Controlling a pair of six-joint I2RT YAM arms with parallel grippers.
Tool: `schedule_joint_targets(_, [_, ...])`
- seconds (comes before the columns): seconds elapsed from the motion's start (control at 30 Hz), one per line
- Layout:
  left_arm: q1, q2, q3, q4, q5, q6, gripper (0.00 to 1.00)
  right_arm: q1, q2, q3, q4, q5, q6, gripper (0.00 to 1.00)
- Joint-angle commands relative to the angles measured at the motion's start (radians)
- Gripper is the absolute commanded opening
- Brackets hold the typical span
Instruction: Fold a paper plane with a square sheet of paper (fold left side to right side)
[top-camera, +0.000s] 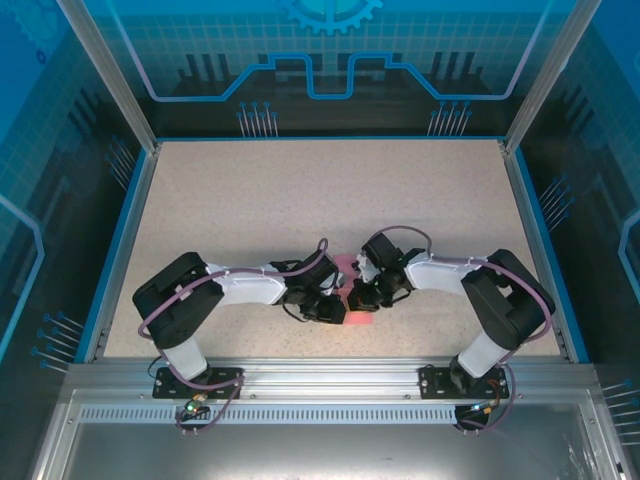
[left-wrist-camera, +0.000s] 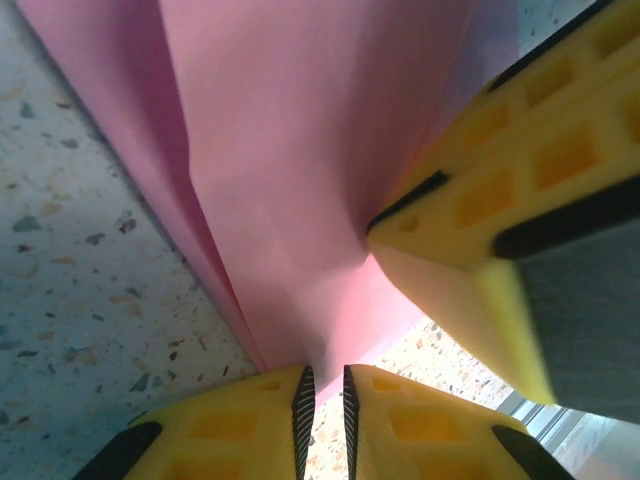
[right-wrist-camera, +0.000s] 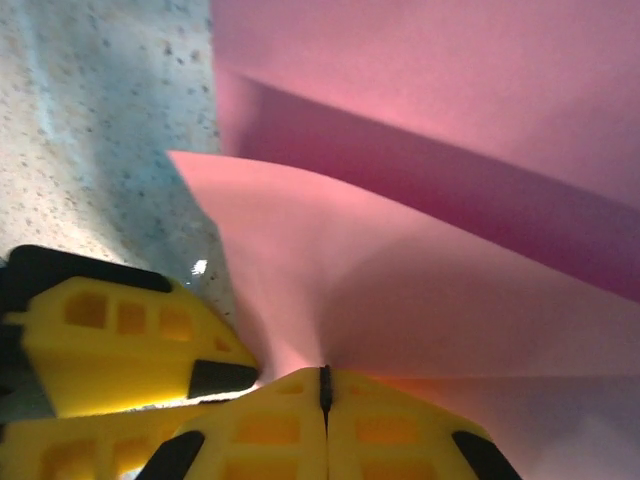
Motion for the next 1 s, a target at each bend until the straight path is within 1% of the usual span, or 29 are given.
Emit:
schedule_joint_targets(0.0, [-0.008, 0.028, -0.004, -0.081, -0.069, 0.02, 0.2, 0.02, 0.04, 0.026, 0.01, -0.001, 0.013, 0.06])
schedule_joint_targets(0.17, [-0.008, 0.026, -0.011, -0.085, -0.078, 0.018, 0.2, 0.015, 0.069, 0.045, -0.012, 0.041, 0.001, 0.06])
schedule_joint_targets(0.33, [-0.008, 0.023, -0.025, -0.083, -0.088, 0.018, 0.2, -0.013, 0.068, 0.04, -0.039, 0.056, -0.019, 0.06])
schedule_joint_targets(0.53, [-0.008, 0.026, -0.044, -0.075, -0.091, 0.014, 0.2, -0.083, 0.049, 0.042, -0.078, 0.065, -0.058, 0.06])
schedule_joint_targets(0.8, [-0.008, 0.022, -0.056, -0.072, -0.095, 0.011, 0.2, -0.207, 0.048, 0.058, -0.124, 0.063, -0.115, 0.06])
schedule_joint_targets(0.97, [-0.008, -0.007, -0.058, -0.071, -0.094, 0.012, 0.2, -0.264, 0.023, 0.075, -0.156, 0.054, -0.149, 0.06])
